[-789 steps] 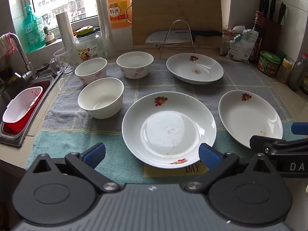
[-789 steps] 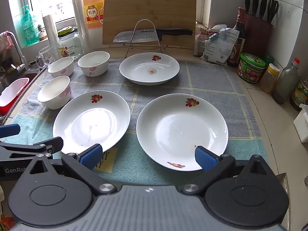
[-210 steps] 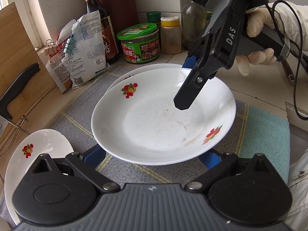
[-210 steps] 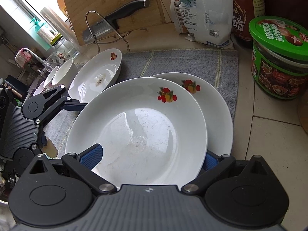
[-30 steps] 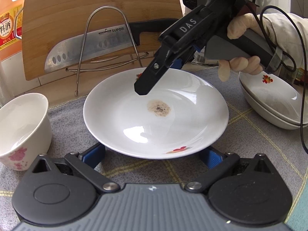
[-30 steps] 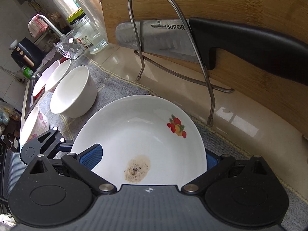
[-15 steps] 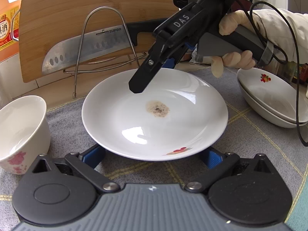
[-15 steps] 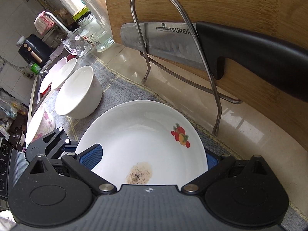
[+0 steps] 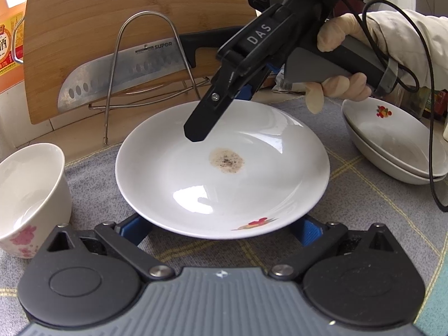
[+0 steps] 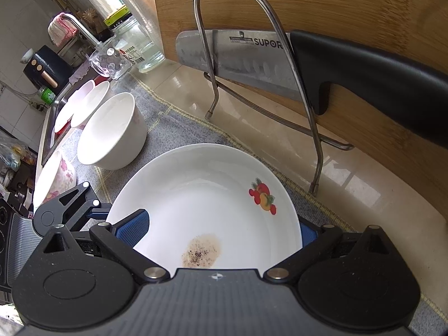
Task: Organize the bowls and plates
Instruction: 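Lift the stained plate with the right tool and carry it toward the stack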
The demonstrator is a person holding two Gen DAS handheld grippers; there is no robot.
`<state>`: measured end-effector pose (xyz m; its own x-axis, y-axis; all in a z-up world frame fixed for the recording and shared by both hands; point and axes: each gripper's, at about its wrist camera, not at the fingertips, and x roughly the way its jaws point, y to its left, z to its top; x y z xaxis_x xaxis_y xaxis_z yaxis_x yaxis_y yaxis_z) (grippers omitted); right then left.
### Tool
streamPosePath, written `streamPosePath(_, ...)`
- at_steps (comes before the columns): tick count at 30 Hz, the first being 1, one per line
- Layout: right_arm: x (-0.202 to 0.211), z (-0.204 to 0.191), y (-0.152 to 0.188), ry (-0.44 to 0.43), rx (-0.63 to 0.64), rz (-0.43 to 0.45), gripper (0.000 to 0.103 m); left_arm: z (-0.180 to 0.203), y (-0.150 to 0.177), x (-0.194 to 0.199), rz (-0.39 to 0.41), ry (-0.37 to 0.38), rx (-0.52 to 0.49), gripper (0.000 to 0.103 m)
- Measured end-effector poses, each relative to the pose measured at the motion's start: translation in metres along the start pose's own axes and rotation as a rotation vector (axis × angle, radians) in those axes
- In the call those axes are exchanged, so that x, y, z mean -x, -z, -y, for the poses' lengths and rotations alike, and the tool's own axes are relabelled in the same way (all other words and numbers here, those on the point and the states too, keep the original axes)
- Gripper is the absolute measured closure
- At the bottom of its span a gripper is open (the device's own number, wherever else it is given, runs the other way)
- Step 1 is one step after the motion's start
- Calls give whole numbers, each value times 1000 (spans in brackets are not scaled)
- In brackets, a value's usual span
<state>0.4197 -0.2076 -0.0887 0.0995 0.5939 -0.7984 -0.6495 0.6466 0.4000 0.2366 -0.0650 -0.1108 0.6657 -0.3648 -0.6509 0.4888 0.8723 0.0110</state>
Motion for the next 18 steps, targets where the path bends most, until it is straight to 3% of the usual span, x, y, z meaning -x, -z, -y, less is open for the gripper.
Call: streamPosePath(18,5,-19,11,-2,-4,1,0,5,4,19,-24,6,-50,1)
